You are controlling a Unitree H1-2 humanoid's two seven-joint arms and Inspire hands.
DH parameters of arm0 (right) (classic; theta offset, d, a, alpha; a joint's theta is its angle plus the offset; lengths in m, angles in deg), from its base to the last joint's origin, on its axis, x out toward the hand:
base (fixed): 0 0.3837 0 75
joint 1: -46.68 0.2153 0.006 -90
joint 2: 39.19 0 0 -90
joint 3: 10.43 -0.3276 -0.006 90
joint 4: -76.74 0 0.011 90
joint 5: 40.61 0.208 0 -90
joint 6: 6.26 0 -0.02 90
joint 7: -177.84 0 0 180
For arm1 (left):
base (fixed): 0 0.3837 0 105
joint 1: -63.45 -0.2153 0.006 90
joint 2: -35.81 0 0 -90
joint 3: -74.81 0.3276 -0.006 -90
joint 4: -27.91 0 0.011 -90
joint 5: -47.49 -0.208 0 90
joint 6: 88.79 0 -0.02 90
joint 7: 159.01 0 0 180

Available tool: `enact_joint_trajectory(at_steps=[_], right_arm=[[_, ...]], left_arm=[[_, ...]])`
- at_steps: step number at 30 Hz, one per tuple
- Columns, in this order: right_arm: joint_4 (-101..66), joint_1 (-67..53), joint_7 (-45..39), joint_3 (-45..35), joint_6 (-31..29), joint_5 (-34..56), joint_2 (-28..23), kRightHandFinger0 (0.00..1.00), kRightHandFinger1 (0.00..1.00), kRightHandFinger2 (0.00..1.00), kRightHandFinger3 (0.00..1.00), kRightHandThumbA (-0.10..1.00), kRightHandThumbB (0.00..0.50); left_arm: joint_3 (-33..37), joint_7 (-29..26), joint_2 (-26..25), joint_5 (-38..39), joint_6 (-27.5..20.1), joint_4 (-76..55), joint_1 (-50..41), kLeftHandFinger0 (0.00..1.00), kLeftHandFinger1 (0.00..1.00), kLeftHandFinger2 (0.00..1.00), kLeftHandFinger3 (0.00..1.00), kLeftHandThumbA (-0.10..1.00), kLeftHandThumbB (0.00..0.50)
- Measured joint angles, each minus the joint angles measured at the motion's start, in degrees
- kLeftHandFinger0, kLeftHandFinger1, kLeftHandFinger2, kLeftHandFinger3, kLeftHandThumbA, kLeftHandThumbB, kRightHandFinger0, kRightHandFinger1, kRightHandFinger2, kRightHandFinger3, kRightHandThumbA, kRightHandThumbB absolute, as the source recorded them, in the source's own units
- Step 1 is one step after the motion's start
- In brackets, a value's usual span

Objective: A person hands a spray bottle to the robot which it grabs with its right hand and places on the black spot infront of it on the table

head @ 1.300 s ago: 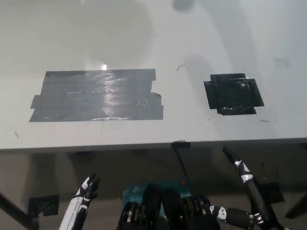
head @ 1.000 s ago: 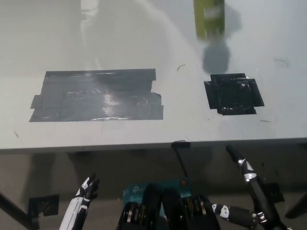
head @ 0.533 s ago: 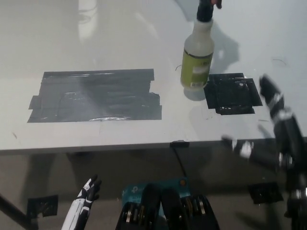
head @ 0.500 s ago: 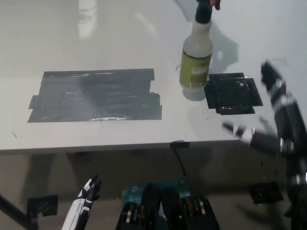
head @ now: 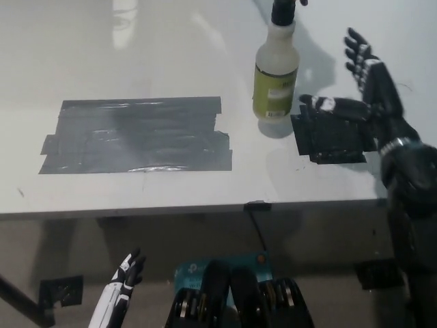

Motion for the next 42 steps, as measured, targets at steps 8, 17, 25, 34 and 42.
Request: enact_joint_trajectory(at_steps=[8,17,25,34,42], right_arm=[[13.5,7.6,-0.3,-0.8,0.8,1.8,2.7,1.00,1.00,1.00,1.00,1.00,0.480],[20.7,11.9,-0.1,-0.8,0.8,2.3,4.4,1.00,1.00,1.00,1.00,1.00,0.460],[26.2,16.0,-0.1,-0.8,0.7,2.4,4.7,1.00,1.00,1.00,1.00,1.00,0.440],[35.6,20.3,0.0,-0.8,-0.3,2.3,4.7,1.00,1.00,1.00,1.00,1.00,0.387],[43.9,23.8,-0.8,-1.2,-1.0,2.5,4.3,0.00,0.11,0.37,0.10,0.27,0.355]], left_arm=[[0.0,0.0,0.2,0.0,-0.5,0.4,0.2,1.00,1.00,1.00,1.00,1.00,0.029],[0.0,0.0,0.2,0.0,-0.6,0.5,0.3,1.00,1.00,1.00,1.00,1.00,0.005],[0.0,0.0,0.2,0.0,-0.6,0.5,0.3,1.00,1.00,1.00,1.00,1.00,0.010],[-0.1,0.0,0.3,0.0,-0.6,0.3,0.3,1.00,1.00,1.00,1.00,1.00,0.000],[-0.2,0.0,0.4,0.0,-0.5,-0.1,0.4,1.00,1.00,1.00,1.00,1.00,0.001]])
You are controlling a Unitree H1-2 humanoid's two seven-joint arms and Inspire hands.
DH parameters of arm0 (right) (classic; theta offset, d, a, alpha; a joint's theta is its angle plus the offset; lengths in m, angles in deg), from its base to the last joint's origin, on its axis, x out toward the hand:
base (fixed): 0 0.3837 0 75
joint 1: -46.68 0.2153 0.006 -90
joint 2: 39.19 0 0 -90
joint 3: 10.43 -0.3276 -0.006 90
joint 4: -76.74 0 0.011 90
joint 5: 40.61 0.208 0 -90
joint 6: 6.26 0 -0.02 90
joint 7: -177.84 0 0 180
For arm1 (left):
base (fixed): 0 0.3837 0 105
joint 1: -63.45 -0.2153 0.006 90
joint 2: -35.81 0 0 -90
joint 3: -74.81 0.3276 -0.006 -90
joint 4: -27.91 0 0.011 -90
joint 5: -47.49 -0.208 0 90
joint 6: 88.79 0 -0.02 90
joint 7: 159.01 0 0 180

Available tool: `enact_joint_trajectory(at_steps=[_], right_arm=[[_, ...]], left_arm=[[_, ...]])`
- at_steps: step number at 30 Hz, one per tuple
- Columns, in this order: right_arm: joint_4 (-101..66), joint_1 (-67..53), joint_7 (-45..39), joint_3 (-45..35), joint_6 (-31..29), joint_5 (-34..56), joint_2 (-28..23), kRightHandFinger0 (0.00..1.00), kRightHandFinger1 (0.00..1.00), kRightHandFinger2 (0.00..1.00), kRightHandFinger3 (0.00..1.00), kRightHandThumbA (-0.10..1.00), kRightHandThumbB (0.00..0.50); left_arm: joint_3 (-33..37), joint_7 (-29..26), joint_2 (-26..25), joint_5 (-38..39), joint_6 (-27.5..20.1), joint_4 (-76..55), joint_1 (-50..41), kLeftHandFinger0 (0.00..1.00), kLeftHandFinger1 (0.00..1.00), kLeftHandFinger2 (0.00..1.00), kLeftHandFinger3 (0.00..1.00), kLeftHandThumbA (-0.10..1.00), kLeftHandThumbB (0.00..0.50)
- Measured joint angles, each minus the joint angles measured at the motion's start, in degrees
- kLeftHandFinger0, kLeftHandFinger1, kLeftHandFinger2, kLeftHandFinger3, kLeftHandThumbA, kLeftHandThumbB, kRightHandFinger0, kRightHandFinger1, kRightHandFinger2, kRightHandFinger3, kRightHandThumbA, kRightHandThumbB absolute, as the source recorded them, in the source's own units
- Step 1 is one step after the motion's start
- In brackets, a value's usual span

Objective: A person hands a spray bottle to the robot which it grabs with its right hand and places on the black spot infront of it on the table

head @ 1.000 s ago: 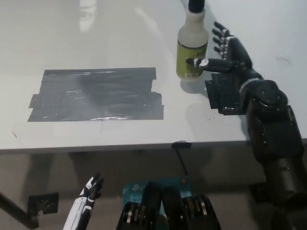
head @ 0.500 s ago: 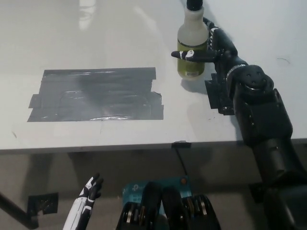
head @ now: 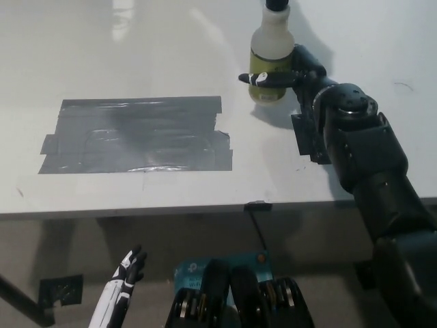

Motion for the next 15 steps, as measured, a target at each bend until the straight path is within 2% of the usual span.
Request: enact_joint_trajectory(at_steps=[1,3,5,6,8,12,13,15], right_arm=[[0.5,0.1,0.2,-0.1,-0.3,0.0,0.0,0.00,0.19,0.47,0.00,0.38,0.388],[0.9,0.1,0.4,-0.1,-1.0,-0.1,0.0,0.00,0.23,0.51,0.02,0.41,0.377],[0.9,0.0,1.1,-0.1,-1.3,-0.3,0.0,0.00,0.27,0.57,0.14,0.49,0.396],[0.7,0.0,1.7,-0.1,-1.4,-0.4,0.0,0.00,0.30,0.58,0.28,0.48,0.393],[0.1,-0.1,2.6,-0.1,-1.6,-0.6,0.0,0.00,0.29,0.55,0.27,0.46,0.390],[-5.9,-2.0,3.8,-0.2,-1.7,-0.7,0.2,0.00,0.33,0.58,0.33,0.45,0.347],[-7.6,-2.6,3.9,-0.2,-1.7,-0.7,0.3,0.00,0.32,0.57,0.37,0.49,0.342],[-11.1,-4.0,4.1,-0.2,-1.7,-0.7,0.3,0.00,0.29,0.52,0.34,0.53,0.343]], left_arm=[[0.0,0.0,0.0,0.0,0.0,0.0,0.1,1.00,1.00,1.00,1.00,1.00,0.001],[-0.1,0.0,0.0,0.0,0.2,-0.2,0.3,1.00,1.00,1.00,1.00,1.00,0.000],[-0.2,0.0,0.0,0.0,0.4,-0.7,0.3,1.00,1.00,1.00,1.00,1.00,0.000],[-0.2,0.0,0.0,0.0,0.5,-1.0,0.4,1.00,1.00,1.00,1.00,1.00,0.005],[-0.2,0.0,-0.1,0.0,0.5,-1.0,0.6,1.00,1.00,1.00,1.00,1.00,0.014],[-0.2,0.0,0.0,0.1,0.4,-1.0,0.7,1.00,1.00,1.00,1.00,1.00,0.013],[-0.2,0.0,0.0,0.1,0.4,-1.0,0.7,1.00,1.00,1.00,1.00,1.00,0.011],[-0.2,0.0,-0.1,0.1,0.4,-1.0,0.7,1.00,1.00,1.00,1.00,1.00,0.012]])
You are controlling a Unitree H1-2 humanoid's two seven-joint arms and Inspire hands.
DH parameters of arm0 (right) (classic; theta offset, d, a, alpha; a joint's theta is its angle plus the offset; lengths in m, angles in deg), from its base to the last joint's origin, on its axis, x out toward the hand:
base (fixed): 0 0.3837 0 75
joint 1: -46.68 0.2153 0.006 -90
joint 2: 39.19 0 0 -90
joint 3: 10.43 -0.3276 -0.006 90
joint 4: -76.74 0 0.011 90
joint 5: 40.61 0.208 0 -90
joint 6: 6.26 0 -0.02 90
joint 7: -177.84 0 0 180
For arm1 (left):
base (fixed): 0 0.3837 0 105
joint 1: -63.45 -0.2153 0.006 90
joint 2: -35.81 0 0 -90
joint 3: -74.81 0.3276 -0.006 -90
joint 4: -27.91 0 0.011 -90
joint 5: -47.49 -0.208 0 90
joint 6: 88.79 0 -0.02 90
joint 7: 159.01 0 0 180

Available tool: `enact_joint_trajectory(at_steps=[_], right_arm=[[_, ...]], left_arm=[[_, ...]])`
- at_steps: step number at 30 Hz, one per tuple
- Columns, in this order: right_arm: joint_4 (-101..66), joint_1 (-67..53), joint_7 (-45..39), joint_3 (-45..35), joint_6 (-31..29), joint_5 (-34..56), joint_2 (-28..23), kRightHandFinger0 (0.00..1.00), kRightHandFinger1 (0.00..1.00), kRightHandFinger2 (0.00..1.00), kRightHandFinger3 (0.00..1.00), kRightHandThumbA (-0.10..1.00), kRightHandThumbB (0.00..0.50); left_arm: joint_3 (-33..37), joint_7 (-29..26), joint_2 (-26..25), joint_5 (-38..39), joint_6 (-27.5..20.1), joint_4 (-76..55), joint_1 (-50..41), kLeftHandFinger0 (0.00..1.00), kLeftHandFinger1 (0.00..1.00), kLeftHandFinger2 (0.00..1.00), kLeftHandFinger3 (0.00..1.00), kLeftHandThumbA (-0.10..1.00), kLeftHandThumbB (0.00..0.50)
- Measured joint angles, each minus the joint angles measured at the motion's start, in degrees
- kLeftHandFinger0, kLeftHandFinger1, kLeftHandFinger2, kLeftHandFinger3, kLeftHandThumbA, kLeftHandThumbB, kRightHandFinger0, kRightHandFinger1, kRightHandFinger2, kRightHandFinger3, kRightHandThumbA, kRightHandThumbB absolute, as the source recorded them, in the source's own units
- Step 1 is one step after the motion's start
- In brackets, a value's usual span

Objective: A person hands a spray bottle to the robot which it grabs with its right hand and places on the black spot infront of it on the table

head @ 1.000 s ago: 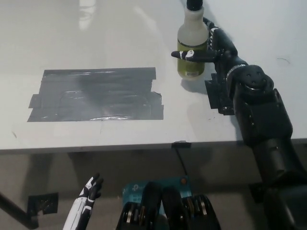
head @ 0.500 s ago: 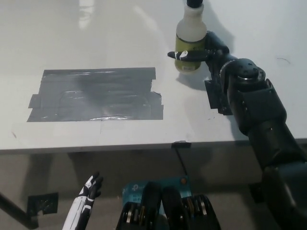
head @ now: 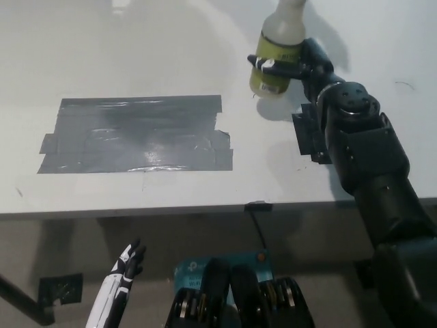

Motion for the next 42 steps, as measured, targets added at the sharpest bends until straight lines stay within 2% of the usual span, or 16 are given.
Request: enact_joint_trajectory(at_steps=[2,5,7,9,12,13,16,18,20,24,25,27,31,37,40,42], right_arm=[[-2.6,-0.9,0.2,0.1,0.0,-0.2,0.0,0.00,0.29,0.50,0.31,0.58,0.383],[-6.9,-2.7,0.4,0.2,0.0,-0.8,-0.4,0.00,0.22,0.42,0.26,0.59,0.372],[-9.4,-3.4,0.5,0.2,0.0,-1.0,-0.9,0.00,0.20,0.42,0.28,0.59,0.396],[-11.4,-4.0,0.5,0.2,-0.5,-1.3,-2.3,0.00,0.22,0.44,0.37,0.62,0.411],[-11.7,-4.9,0.5,0.1,-1.8,-1.6,-4.0,0.01,0.23,0.45,0.38,0.67,0.411],[-11.7,-5.3,0.6,0.0,-2.1,-1.8,-4.4,0.01,0.23,0.44,0.38,0.71,0.428],[-11.5,-7.4,0.9,0.2,-3.7,-2.5,-5.7,0.01,0.22,0.42,0.38,0.71,0.428],[-11.0,-8.7,1.4,0.2,-4.4,-3.0,-6.2,0.00,0.22,0.44,0.41,0.69,0.390],[-10.2,-9.9,2.2,0.3,-4.7,-3.8,-6.2,0.00,0.21,0.42,0.42,0.66,0.351],[-8.9,-11.4,3.3,0.9,-6.0,-5.0,-6.2,0.00,0.15,0.32,0.31,0.60,0.347],[-8.6,-11.6,3.5,1.1,-6.3,-5.2,-6.2,0.00,0.10,0.27,0.21,0.58,0.356],[-7.9,-12.2,3.9,1.2,-7.0,-5.6,-6.2,0.00,0.08,0.25,0.16,0.61,0.379],[-6.4,-13.2,4.7,1.2,-8.3,-6.0,-5.8,0.00,0.07,0.24,0.14,0.63,0.360],[-2.5,-13.6,7.0,1.2,-10.5,-6.8,-4.4,0.03,0.16,0.34,0.15,0.63,0.334],[-0.9,-13.8,8.6,1.2,-11.9,-7.0,-3.2,0.00,0.16,0.35,0.14,0.65,0.349],[-0.4,-13.8,9.3,1.3,-12.8,-7.1,-2.9,0.03,0.19,0.36,0.13,0.65,0.363]], left_arm=[[0.0,0.0,0.0,0.0,0.0,0.0,0.0,1.00,1.00,1.00,1.00,1.00,0.012],[0.0,0.0,0.0,0.0,0.0,0.0,0.0,1.00,1.00,1.00,1.00,1.00,0.006],[0.0,0.0,0.0,0.0,0.0,0.0,0.0,1.00,1.00,1.00,1.00,1.00,0.017],[-0.1,0.0,-0.2,0.0,0.0,0.0,0.2,1.00,1.00,1.00,1.00,1.00,0.038],[-0.3,0.0,-0.3,0.0,-0.1,0.0,0.2,1.00,1.00,1.00,1.00,1.00,0.039],[-0.3,0.0,-0.3,0.0,-0.1,0.0,0.2,1.00,1.00,1.00,1.00,1.00,0.031],[-0.4,0.0,-0.3,0.0,-0.1,0.0,0.2,1.00,1.00,1.00,1.00,1.00,0.021],[-0.5,0.0,-0.3,0.0,-0.1,0.0,0.2,1.00,1.00,1.00,1.00,1.00,0.018],[-0.5,0.0,-0.3,0.0,-0.1,0.0,0.3,1.00,1.00,1.00,1.00,1.00,0.016],[-0.5,0.0,-0.3,0.0,-0.1,0.0,0.5,1.00,1.00,1.00,1.00,1.00,0.006],[-0.5,0.0,-0.3,0.0,-0.1,0.0,0.5,1.00,1.00,1.00,1.00,1.00,0.002],[-0.5,0.0,-0.3,0.0,-0.1,0.0,0.5,1.00,1.00,1.00,1.00,1.00,0.006],[-0.6,0.0,-0.3,-0.1,-0.1,0.0,0.6,1.00,1.00,1.00,1.00,1.00,0.014],[-0.6,0.0,-0.3,-0.1,-0.1,0.0,0.6,1.00,1.00,1.00,1.00,1.00,0.003],[-0.6,0.0,-0.3,-0.1,-0.1,0.0,0.6,1.00,1.00,1.00,1.00,1.00,0.003],[-0.6,0.0,-0.3,-0.1,-0.1,0.1,0.6,1.00,1.00,1.00,1.00,1.00,0.000]])
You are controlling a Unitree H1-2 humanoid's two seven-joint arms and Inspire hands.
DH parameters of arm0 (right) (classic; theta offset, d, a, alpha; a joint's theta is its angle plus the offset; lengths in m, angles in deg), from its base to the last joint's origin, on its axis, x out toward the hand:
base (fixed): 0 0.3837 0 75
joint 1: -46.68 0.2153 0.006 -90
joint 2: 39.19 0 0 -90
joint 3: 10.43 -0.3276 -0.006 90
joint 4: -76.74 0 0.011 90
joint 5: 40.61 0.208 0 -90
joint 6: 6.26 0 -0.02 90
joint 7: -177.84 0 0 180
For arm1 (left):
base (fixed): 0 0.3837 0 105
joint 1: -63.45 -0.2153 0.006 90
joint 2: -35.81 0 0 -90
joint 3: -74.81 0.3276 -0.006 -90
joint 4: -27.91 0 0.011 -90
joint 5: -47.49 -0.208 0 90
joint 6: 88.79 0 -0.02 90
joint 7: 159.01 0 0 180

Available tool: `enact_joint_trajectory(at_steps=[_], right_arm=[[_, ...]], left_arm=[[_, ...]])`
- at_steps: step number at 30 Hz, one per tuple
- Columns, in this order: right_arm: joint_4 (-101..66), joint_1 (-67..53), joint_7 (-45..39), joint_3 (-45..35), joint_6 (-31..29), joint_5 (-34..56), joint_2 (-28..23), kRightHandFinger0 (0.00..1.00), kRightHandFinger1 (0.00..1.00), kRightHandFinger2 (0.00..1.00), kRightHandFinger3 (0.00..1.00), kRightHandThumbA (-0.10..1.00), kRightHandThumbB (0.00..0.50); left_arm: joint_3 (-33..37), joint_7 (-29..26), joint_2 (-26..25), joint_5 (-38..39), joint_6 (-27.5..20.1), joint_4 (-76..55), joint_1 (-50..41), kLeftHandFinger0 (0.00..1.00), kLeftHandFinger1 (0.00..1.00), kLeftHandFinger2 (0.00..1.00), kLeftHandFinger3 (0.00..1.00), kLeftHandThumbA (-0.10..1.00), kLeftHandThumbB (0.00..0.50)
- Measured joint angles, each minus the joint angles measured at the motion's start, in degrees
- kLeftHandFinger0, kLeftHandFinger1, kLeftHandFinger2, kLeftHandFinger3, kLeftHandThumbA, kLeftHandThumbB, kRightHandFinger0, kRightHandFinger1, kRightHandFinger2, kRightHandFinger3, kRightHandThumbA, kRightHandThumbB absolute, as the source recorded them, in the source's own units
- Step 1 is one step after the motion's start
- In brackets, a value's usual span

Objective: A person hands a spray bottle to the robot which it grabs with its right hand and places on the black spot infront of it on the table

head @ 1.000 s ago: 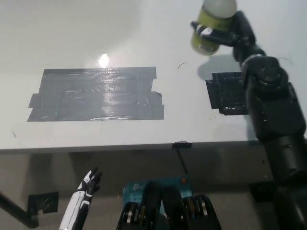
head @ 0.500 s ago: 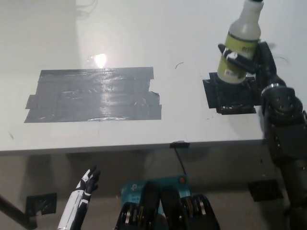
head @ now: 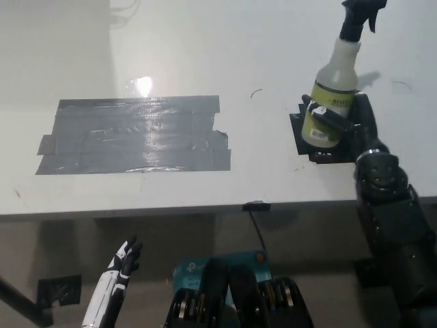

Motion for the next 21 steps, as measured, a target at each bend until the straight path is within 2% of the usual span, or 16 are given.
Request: enact_joint_trajectory(at_steps=[3,5,8,9,11,16,21], right_arm=[[1.2,0.0,2.0,0.1,-2.1,-0.4,0.4,0.04,0.19,0.36,0.10,0.64,0.369],[1.6,0.0,2.8,0.2,-2.9,-0.7,0.7,0.00,0.16,0.34,0.08,0.65,0.348],[2.9,-0.3,5.7,0.5,-5.6,-1.9,1.2,0.00,0.15,0.33,0.07,0.67,0.323],[3.1,-0.3,6.0,0.6,-6.1,-2.1,1.2,0.02,0.18,0.35,0.10,0.72,0.348],[3.9,-0.4,7.4,0.8,-7.5,-2.7,1.5,0.02,0.18,0.36,0.12,0.74,0.357],[5.6,-0.6,11.3,1.2,-11.3,-4.2,2.2,0.06,0.23,0.42,0.26,0.77,0.357],[6.2,-1.0,14.4,2.0,-13.2,-5.3,2.7,0.06,0.23,0.42,0.31,0.77,0.329]], left_arm=[[0.0,0.0,0.0,0.0,0.0,0.0,0.0,1.00,1.00,1.00,1.00,1.00,0.001],[0.0,0.0,0.0,0.0,0.0,0.0,0.0,1.00,1.00,1.00,1.00,1.00,0.006],[0.0,0.0,0.1,0.0,0.0,0.0,0.0,1.00,1.00,1.00,1.00,1.00,0.004],[0.0,0.0,0.1,0.0,0.0,0.0,0.0,1.00,1.00,1.00,1.00,1.00,0.003],[0.0,0.0,0.1,0.0,0.0,0.1,0.0,1.00,1.00,1.00,1.00,1.00,0.001],[0.0,0.0,0.1,0.0,0.0,0.1,0.0,1.00,1.00,1.00,1.00,1.00,0.000],[-0.1,0.0,0.1,0.0,0.0,0.1,0.0,1.00,1.00,1.00,1.00,1.00,0.011]])
